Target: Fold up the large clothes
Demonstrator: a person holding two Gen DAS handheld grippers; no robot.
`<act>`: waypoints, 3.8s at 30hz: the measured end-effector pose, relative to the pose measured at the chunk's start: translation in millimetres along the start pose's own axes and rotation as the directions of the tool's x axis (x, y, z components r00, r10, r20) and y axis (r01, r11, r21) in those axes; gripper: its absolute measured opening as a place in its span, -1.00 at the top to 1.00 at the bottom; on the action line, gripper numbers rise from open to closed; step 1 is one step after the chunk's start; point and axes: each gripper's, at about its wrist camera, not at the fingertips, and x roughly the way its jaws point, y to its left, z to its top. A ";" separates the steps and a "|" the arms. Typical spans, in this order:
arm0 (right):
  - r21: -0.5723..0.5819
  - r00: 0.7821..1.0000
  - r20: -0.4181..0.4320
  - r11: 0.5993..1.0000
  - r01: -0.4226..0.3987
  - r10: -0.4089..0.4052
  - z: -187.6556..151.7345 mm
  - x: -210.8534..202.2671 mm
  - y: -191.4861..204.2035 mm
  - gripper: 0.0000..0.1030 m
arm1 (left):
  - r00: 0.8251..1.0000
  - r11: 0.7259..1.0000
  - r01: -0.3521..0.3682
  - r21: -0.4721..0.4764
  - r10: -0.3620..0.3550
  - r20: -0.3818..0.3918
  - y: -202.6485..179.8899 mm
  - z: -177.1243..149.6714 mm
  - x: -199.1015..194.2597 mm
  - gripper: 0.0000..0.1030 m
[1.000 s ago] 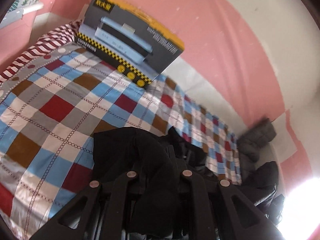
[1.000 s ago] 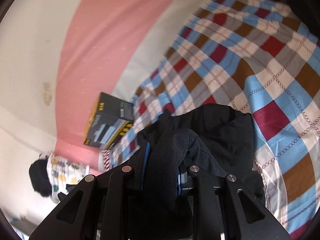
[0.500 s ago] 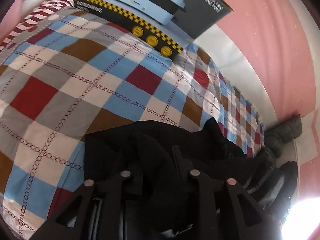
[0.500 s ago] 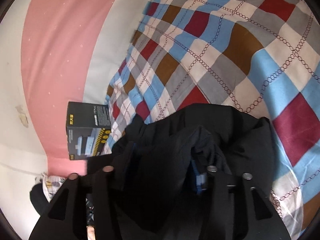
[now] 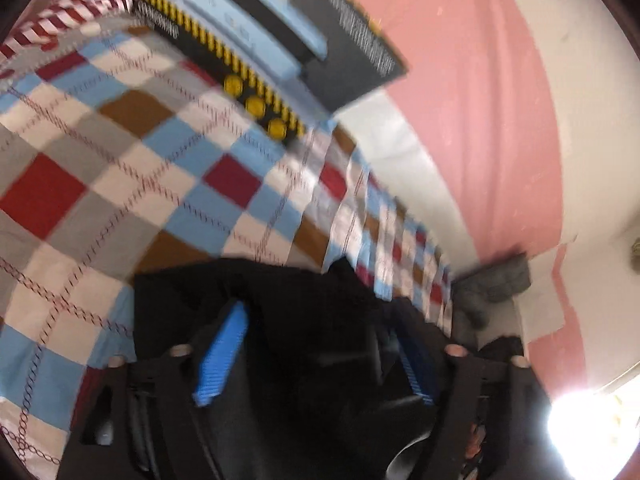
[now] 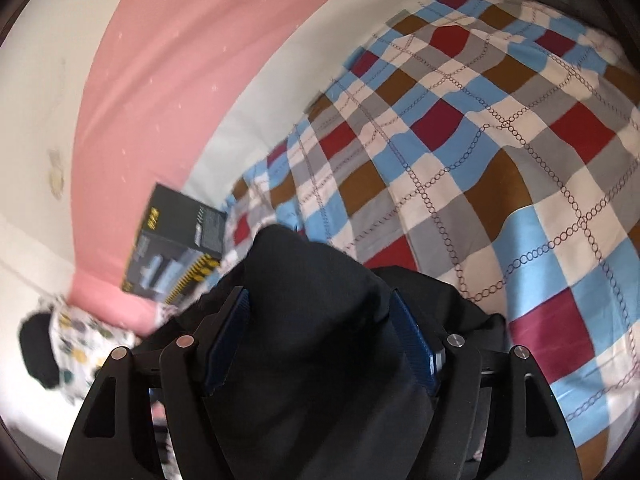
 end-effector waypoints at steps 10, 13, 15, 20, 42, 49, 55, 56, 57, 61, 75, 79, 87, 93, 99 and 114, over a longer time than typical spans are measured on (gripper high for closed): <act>-0.088 0.991 -0.113 0.994 0.062 -0.072 -3.8 48.8 -10.0 -0.40 | 0.965 0.967 -0.214 0.136 0.231 -0.124 17.5 5.5 49.9 -0.77; -0.129 0.981 -0.155 0.987 0.096 -0.116 -0.7 63.3 -9.4 -0.39 | 0.941 0.944 -0.256 0.209 0.293 -0.168 16.1 -0.8 76.5 -0.37; -0.150 0.981 -0.149 0.984 0.101 -0.123 0.4 64.4 -5.2 0.45 | 0.930 0.929 -0.277 0.244 0.323 -0.175 9.8 -3.6 85.9 0.16; -0.218 0.986 -0.020 0.964 0.155 -0.163 7.4 45.3 12.4 0.73 | 0.955 0.896 -0.285 0.340 0.296 0.020 -25.4 -3.2 61.2 0.61; -0.233 0.936 0.043 0.908 0.348 -0.348 6.0 54.9 14.2 0.13 | 0.909 0.850 -0.414 0.326 0.401 0.111 -14.2 -0.5 77.2 0.04; -0.406 0.970 0.117 0.881 0.242 -0.212 -80.4 -19.4 72.7 0.09 | 0.976 0.839 -0.216 0.500 0.179 0.122 -66.4 -91.3 5.7 -0.14; -0.492 0.959 0.053 0.829 0.267 -0.278 -152.1 5.8 62.1 0.09 | 0.977 0.773 -0.146 0.617 0.211 -0.034 -68.6 -192.9 46.5 -0.14; -0.503 0.956 0.072 0.817 0.280 -0.284 -153.3 10.4 58.1 0.09 | 0.974 0.748 -0.175 0.640 0.226 0.003 -68.8 -196.8 54.8 -0.15; -0.507 0.949 0.100 0.805 0.308 -0.300 -150.4 15.4 55.1 0.09 | 0.973 0.734 -0.196 0.650 0.226 0.039 -69.9 -196.2 60.5 -0.20; -0.478 0.931 0.132 0.801 0.361 -0.341 -127.1 34.3 42.5 0.09 | 0.953 0.756 -0.290 0.587 0.286 0.103 -73.2 -166.4 88.4 -0.20; -0.402 0.930 0.117 0.840 0.365 -0.348 -86.5 21.9 44.8 0.11 | 0.892 0.720 -0.447 0.531 0.407 0.199 -55.1 -109.9 70.0 -0.18; -0.345 0.901 0.104 0.834 0.430 -0.421 -72.5 44.5 11.4 0.27 | 0.865 0.722 -0.496 0.482 0.457 0.207 -17.9 -88.4 72.6 0.06; -0.365 0.871 0.118 0.795 0.485 -0.477 -70.5 46.0 12.6 0.27 | 0.856 0.698 -0.513 0.500 0.462 0.234 -16.9 -93.9 75.1 0.05; -0.378 0.902 0.158 0.819 0.431 -0.402 -84.2 -7.0 39.5 0.23 | 0.879 0.716 -0.477 0.510 0.409 0.247 -30.5 -104.2 18.4 0.05; -0.415 0.933 0.109 0.837 0.356 -0.343 -135.5 -45.7 43.9 0.15 | 0.877 0.748 -0.481 0.458 0.410 0.252 -1.7 -133.1 -39.1 0.03; -0.224 0.937 0.010 0.912 0.343 -0.349 -172.3 -80.3 -4.3 -0.19 | 0.899 0.849 -0.437 0.298 0.425 0.108 48.8 -187.3 -74.1 -0.15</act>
